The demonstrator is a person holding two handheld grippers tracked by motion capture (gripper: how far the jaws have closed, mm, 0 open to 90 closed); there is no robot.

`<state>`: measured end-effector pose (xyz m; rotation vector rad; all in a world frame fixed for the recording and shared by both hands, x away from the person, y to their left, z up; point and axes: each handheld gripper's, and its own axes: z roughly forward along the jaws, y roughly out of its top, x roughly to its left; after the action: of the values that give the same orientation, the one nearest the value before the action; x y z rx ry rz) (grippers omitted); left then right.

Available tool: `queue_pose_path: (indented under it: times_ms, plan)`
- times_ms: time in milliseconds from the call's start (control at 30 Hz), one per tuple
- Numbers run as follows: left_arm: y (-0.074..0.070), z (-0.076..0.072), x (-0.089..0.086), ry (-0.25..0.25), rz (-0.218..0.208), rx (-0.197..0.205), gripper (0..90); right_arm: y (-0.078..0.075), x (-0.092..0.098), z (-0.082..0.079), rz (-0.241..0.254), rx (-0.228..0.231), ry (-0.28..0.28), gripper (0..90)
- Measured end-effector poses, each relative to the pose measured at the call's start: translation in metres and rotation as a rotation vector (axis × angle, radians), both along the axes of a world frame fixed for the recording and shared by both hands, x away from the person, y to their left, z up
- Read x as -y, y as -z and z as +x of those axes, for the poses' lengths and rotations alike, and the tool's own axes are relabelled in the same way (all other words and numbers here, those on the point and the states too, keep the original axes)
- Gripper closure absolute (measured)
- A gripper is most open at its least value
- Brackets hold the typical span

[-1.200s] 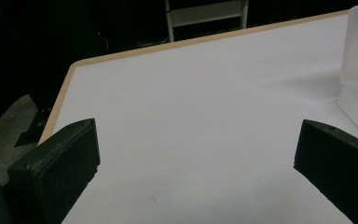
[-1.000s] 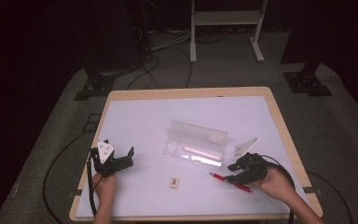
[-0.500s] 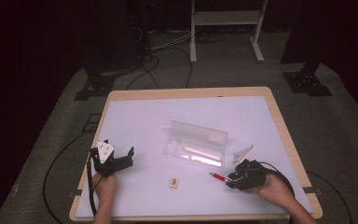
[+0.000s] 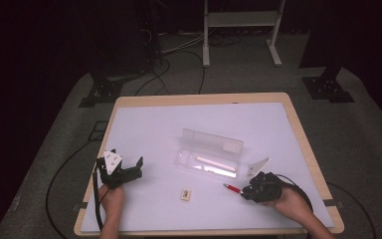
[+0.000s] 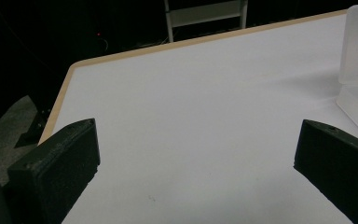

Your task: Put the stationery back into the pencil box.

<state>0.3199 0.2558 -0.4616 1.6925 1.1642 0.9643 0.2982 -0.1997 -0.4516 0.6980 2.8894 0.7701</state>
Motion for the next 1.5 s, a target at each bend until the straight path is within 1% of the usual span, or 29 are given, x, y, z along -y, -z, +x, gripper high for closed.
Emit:
queue_pose_path:
  times_ms: [67,300,433,467,533,567,600,633,700,733,800,833,933,967,1100,1167,1233,1267,1300,1367,1400,1433,1500]
  plan:
    - [0.000,0.000,0.000,-0.001,-0.001,-0.001,0.0,0.001,0.001,-0.001,0.003,0.008,0.008,78.0]
    - [0.000,0.000,-0.001,-0.001,-0.005,0.000,0.0,0.000,0.000,0.000,-0.002,0.004,0.015,78.9]
    - [0.000,0.000,0.000,-0.001,-0.007,0.001,0.0,0.000,0.001,0.001,0.006,-0.002,0.017,79.0]
    - [0.000,0.000,0.000,-0.001,-0.004,0.001,0.0,-0.001,0.001,0.001,0.011,-0.004,0.010,79.0]
    - [0.000,0.000,0.000,0.000,-0.002,0.001,0.0,-0.003,0.000,0.001,0.012,-0.008,0.017,79.0]
    - [0.000,0.000,0.000,0.000,-0.004,0.002,0.0,-0.008,-0.002,0.002,0.015,0.003,0.005,79.0]
    - [0.000,0.000,0.000,-0.001,-0.005,0.000,0.0,-0.008,-0.002,0.002,0.015,0.003,0.005,79.0]
    - [0.000,0.000,-0.001,-0.001,-0.007,0.000,0.0,-0.014,-0.004,0.004,0.024,0.009,-0.009,79.0]
    - [0.000,0.000,-0.001,0.000,-0.006,0.000,0.0,-0.016,-0.006,0.005,0.024,0.011,-0.013,79.0]
    - [0.000,0.000,-0.001,0.000,-0.006,0.000,0.0,-0.022,-0.008,0.009,0.025,0.022,-0.015,79.1]
    - [0.000,0.000,-0.001,0.000,-0.007,0.000,0.0,-0.023,-0.009,0.010,0.029,0.022,-0.012,79.0]
    - [0.000,0.000,-0.001,-0.001,-0.008,0.001,0.0,-0.028,-0.010,0.014,0.047,0.025,-0.015,79.1]
    - [0.000,0.000,-0.001,-0.001,-0.009,0.002,0.0,-0.032,-0.012,0.017,0.049,0.026,-0.003,79.1]
    - [0.000,0.000,-0.001,-0.001,-0.010,0.002,0.0,-0.034,-0.014,0.021,0.055,0.028,-0.010,79.0]
    - [0.000,0.000,-0.001,0.000,-0.009,0.004,0.0,-0.038,-0.019,0.027,0.059,0.033,-0.016,79.0]
    - [0.000,0.000,-0.001,-0.001,-0.010,0.005,0.0,-0.044,-0.028,0.035,0.057,0.038,-0.027,79.1]
    - [0.000,0.000,-0.001,-0.002,-0.011,0.005,0.0,-0.045,-0.031,0.038,0.057,0.043,-0.036,79.1]
    - [0.000,0.000,-0.001,-0.002,-0.012,0.005,0.0,-0.048,-0.039,0.043,0.056,0.041,-0.042,79.0]
    - [0.000,0.000,-0.001,-0.002,-0.012,0.005,0.0,-0.048,-0.039,0.043,0.056,0.041,-0.042,79.0]
    - [0.000,0.000,-0.001,-0.001,-0.011,0.005,0.0,-0.051,-0.048,0.051,0.055,0.044,-0.048,79.0]
    - [0.000,0.000,-0.001,0.000,-0.011,0.006,0.0,-0.051,-0.048,0.051,0.055,0.044,-0.048,79.0]
    - [0.000,0.000,-0.001,0.000,-0.010,0.005,0.0,-0.053,-0.053,0.056,0.058,0.047,-0.055,79.0]
    - [0.000,0.000,-0.001,0.000,-0.010,0.005,0.0,-0.054,-0.058,0.059,0.060,0.048,-0.056,79.0]
